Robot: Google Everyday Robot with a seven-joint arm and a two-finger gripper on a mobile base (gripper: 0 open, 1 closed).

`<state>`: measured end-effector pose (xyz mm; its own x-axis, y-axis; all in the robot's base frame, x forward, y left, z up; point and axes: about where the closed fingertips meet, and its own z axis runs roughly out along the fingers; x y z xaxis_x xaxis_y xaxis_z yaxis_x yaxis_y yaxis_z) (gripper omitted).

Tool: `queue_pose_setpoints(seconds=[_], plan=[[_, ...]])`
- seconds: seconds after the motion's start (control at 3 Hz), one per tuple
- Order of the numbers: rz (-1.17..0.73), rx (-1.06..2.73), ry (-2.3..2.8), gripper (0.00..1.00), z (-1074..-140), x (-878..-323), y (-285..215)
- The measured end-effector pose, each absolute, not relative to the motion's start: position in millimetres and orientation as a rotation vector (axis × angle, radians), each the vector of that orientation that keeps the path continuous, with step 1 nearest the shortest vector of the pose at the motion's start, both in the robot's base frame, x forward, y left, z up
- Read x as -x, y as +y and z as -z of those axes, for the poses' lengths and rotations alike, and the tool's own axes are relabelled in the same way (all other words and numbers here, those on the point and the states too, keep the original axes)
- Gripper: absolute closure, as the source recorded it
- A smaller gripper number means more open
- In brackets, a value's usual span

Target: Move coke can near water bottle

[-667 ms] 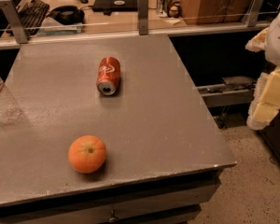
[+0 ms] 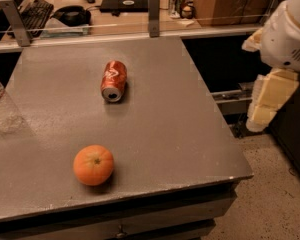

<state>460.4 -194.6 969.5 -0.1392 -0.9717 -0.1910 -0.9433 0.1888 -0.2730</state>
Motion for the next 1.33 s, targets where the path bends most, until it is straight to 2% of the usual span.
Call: queue_pose_setpoints(seconds=[0.67, 1.33], plan=[[0.118, 2.012, 1.858, 0.0, -942, -524, -128], [-0.012, 2.204, 1.432, 0.0, -940, -581, -29]])
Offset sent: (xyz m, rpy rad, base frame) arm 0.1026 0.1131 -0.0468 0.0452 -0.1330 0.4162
